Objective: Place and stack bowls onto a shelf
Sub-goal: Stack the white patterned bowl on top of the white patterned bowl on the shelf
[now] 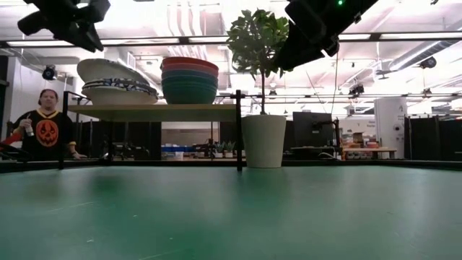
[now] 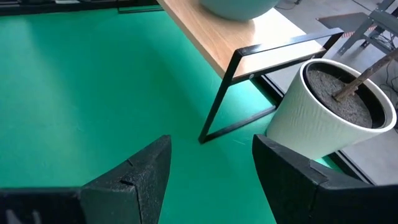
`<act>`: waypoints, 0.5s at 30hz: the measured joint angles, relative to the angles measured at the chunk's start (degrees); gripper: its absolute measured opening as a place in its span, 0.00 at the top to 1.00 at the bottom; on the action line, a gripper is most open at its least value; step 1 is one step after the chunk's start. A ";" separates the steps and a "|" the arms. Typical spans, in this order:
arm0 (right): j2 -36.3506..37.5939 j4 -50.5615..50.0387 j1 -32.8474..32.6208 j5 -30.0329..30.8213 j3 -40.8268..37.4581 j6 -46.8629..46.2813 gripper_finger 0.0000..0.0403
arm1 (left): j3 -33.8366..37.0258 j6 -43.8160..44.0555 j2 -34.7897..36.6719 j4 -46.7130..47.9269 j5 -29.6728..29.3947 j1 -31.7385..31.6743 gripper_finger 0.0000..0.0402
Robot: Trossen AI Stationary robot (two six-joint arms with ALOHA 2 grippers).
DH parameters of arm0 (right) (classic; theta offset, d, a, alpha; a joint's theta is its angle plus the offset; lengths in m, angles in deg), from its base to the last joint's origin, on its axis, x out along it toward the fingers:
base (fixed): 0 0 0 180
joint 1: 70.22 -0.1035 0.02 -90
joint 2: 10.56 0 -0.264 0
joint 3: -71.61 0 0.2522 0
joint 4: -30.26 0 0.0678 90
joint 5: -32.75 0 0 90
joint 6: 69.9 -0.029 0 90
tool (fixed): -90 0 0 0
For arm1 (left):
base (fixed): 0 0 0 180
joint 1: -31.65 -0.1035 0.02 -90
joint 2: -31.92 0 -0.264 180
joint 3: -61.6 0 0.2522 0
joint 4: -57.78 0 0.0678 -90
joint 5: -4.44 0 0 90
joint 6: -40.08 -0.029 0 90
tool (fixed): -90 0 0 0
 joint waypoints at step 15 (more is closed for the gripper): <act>0.00 0.52 0.00 0.00 -0.85 -2.16 0.47 | 0.02 -6.97 -6.08 -4.26 2.23 -11.08 0.99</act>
